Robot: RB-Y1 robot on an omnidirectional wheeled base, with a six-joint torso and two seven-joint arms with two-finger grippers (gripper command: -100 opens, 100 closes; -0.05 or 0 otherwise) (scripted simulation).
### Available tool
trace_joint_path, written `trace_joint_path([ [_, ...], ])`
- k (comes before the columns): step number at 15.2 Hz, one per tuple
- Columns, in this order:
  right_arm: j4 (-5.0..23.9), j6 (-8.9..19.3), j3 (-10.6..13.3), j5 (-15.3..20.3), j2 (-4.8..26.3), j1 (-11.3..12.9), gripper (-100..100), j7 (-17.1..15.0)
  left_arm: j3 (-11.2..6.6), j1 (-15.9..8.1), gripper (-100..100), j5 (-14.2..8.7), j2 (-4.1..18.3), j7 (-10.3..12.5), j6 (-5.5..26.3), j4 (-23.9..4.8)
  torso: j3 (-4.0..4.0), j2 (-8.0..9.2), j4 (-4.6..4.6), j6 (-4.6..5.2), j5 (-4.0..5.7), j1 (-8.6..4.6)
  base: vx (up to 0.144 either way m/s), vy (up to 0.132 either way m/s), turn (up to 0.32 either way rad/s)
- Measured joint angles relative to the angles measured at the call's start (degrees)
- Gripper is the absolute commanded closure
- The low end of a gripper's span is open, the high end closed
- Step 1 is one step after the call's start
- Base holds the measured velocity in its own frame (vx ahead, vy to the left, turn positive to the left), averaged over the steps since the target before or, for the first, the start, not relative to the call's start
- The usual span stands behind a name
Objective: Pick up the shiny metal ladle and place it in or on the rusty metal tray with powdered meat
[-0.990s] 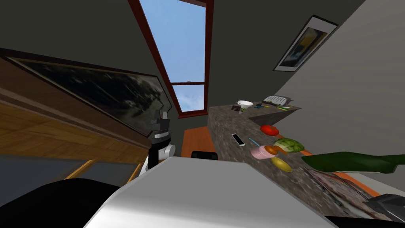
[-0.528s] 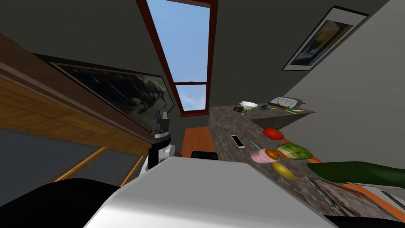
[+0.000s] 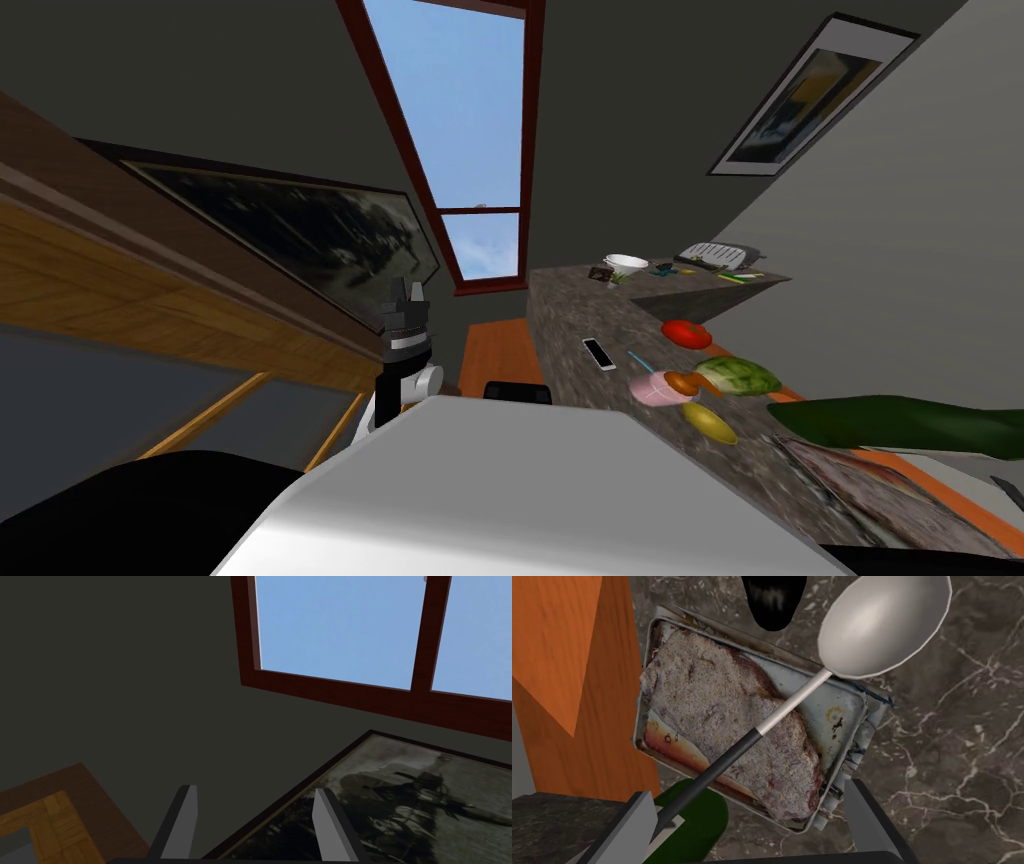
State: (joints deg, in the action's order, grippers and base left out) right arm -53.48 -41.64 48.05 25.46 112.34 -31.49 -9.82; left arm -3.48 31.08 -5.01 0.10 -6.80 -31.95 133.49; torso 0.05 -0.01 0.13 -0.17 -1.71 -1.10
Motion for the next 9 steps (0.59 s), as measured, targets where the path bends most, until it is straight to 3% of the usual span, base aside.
trace_joint_path([
  [5,-1.6,-2.3,0.1,-0.8,4.2,0.8,-100,-0.9,0.0,0.0,0,0.0,0.0,0.0,0.0,0.0,0.01,0.01,0.01,0.0,0.0,0.01,-0.038,0.011,-0.032],
  [9,-1.5,-2.6,-0.2,-0.6,4.2,0.8,-100,-1.2,0.0,0.0,0,0.0,0.0,0.0,0.0,0.0,-0.07,-0.12,-0.03,0.0,0.03,-0.06,-0.002,0.001,0.0],
])
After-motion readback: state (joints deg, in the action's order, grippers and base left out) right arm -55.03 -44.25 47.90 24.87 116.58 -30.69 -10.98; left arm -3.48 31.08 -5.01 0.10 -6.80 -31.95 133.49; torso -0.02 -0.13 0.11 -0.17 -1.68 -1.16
